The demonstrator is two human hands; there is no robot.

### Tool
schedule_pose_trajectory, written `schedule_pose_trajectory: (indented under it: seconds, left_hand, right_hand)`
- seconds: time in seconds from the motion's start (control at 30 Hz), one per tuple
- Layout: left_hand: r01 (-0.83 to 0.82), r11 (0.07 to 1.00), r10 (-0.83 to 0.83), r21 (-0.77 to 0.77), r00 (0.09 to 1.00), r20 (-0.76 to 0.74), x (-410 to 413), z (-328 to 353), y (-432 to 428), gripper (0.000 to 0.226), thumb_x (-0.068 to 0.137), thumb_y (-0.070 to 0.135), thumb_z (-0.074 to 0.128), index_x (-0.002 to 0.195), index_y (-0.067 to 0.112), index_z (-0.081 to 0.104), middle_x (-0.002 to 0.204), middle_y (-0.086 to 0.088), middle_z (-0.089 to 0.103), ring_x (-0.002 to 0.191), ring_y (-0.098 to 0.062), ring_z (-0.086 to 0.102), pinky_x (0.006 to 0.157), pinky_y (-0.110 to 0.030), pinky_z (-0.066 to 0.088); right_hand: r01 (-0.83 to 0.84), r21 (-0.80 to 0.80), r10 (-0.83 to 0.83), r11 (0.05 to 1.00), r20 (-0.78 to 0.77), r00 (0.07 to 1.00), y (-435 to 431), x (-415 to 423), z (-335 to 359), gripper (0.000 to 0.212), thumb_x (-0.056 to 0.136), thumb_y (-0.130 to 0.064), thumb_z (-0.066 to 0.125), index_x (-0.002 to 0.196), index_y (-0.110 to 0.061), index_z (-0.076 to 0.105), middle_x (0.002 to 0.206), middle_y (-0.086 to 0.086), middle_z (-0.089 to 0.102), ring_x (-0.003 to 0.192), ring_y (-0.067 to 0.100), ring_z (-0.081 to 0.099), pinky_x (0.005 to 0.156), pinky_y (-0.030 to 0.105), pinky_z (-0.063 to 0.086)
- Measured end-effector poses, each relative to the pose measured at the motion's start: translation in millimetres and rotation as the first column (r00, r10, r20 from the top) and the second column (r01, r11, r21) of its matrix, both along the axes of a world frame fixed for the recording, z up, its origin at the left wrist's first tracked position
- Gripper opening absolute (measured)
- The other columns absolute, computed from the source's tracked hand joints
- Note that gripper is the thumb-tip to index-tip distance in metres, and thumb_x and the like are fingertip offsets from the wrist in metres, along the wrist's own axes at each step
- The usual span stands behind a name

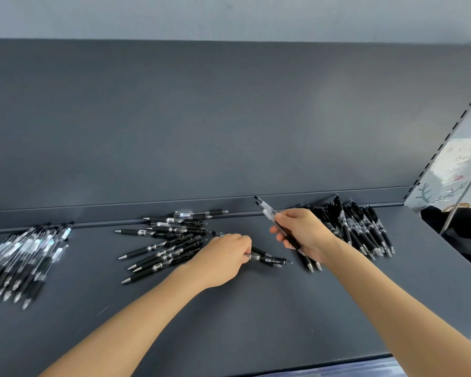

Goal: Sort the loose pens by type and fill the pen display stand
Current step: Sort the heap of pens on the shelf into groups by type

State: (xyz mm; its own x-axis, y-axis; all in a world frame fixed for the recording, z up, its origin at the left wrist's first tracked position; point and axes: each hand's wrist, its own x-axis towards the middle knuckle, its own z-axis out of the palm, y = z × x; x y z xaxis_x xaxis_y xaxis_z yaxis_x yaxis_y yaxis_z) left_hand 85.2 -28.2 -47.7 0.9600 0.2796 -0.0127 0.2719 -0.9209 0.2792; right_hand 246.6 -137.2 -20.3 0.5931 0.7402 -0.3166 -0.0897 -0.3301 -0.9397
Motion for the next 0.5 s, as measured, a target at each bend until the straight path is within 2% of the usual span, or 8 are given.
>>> schedule_pose_trajectory:
  seconds: [0.17,0.27,0.43,0.5]
  left_hand:
    - [-0.164,0.985,0.170,-0.053,0.974,0.150,-21,14,19,0.011,0.101,0.025,0.039,0.097,0.019,0.047,0.092,0.006,0.057,0.084,-0.018,0.052,0.075,-0.036,0.047]
    - [-0.281,0.955,0.296,-0.097,0.931,0.215,-45,16,38,0.009,0.100,0.025,0.042,0.094,0.020,0.048,0.089,0.007,0.060,0.082,-0.017,0.055,0.075,-0.038,0.049]
    - [-0.473,0.860,0.510,-0.190,0.802,0.310,-98,16,66,0.005,0.098,0.022,0.047,0.098,0.019,0.051,0.089,0.009,0.062,0.078,-0.009,0.058,0.074,-0.036,0.051]
    - [-0.535,0.814,0.580,-0.225,0.740,0.340,-120,15,75,0.004,0.097,0.021,0.049,0.098,0.019,0.052,0.089,0.010,0.062,0.078,-0.009,0.059,0.073,-0.036,0.051]
  right_hand:
    - [0.058,0.103,-0.036,0.993,-0.198,0.979,3,1,5,0.023,0.094,0.005,0.041,0.105,0.000,0.061,0.090,0.011,0.066,0.065,0.014,0.059,0.052,0.019,0.050]
    - [0.024,0.125,0.001,0.992,-0.192,0.981,14,-10,8,0.026,0.091,0.009,0.047,0.108,0.000,0.063,0.091,0.008,0.066,0.070,0.013,0.061,0.058,0.017,0.053]
    - [-0.064,0.112,0.085,0.992,-0.194,0.977,46,-51,7,0.026,0.091,0.009,0.047,0.110,-0.001,0.063,0.094,0.008,0.065,0.066,0.016,0.063,0.046,0.018,0.047]
    - [-0.132,0.085,0.146,0.988,-0.185,0.972,62,-74,4,0.026,0.092,0.007,0.047,0.106,-0.005,0.065,0.094,0.007,0.065,0.063,0.014,0.062,0.046,0.018,0.044]
